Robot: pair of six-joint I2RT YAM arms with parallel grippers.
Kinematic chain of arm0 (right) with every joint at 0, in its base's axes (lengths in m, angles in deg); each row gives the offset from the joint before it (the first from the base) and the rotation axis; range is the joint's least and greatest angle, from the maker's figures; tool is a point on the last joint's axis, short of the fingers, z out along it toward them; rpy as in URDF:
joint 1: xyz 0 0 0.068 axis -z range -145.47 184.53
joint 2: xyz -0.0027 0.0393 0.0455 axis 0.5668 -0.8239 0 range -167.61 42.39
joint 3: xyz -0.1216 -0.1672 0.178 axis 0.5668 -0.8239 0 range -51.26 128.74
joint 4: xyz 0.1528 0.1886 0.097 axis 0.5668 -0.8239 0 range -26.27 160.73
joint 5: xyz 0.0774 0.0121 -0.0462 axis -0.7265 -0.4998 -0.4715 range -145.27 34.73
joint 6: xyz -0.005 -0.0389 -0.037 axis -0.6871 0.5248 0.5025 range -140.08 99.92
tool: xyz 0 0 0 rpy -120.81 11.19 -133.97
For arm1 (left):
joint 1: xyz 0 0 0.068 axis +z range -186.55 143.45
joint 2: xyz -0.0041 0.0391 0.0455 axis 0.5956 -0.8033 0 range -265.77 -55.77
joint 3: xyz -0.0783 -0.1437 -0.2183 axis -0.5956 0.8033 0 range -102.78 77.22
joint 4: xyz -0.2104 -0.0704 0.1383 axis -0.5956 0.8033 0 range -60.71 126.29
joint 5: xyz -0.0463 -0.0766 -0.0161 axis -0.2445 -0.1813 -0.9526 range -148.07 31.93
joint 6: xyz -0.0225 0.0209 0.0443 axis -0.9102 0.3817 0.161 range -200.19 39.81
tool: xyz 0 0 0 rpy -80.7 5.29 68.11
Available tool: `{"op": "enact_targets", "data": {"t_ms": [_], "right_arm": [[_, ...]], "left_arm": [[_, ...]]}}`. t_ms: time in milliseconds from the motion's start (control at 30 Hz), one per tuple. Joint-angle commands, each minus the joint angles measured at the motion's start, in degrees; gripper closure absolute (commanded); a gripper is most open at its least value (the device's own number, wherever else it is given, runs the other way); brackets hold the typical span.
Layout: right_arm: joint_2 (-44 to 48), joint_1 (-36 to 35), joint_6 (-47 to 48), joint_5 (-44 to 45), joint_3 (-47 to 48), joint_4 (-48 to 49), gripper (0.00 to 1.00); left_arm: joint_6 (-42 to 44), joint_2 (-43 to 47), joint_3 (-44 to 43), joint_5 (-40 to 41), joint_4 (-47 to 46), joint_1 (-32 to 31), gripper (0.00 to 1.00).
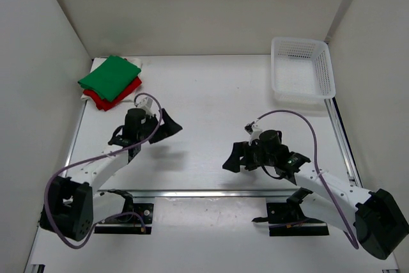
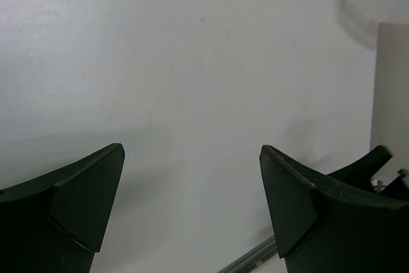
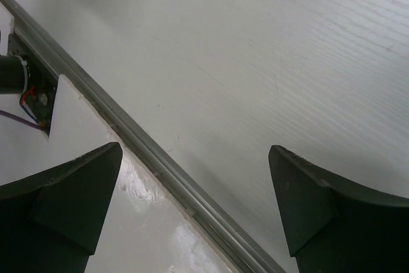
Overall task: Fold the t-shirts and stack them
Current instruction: Put the neatly folded tshirt into the corner of the board with the left arm
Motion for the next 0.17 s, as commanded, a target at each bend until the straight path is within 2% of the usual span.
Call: {"op": "enact_targets", "data": {"t_ms": [0,133], "right_arm": [[3.1,1.1,1.2,1.8,-0.8,-0.9,0.0],[4.6,2.5,2.6,1.6,-0.1,-2.1,0.01]], "left_arm": [[2.3,5.4,5.2,-1.5,4.3,-0.8,0.01],[4.1,10.6,7.5,-0.4,7.5,0.3,0.01]]}}
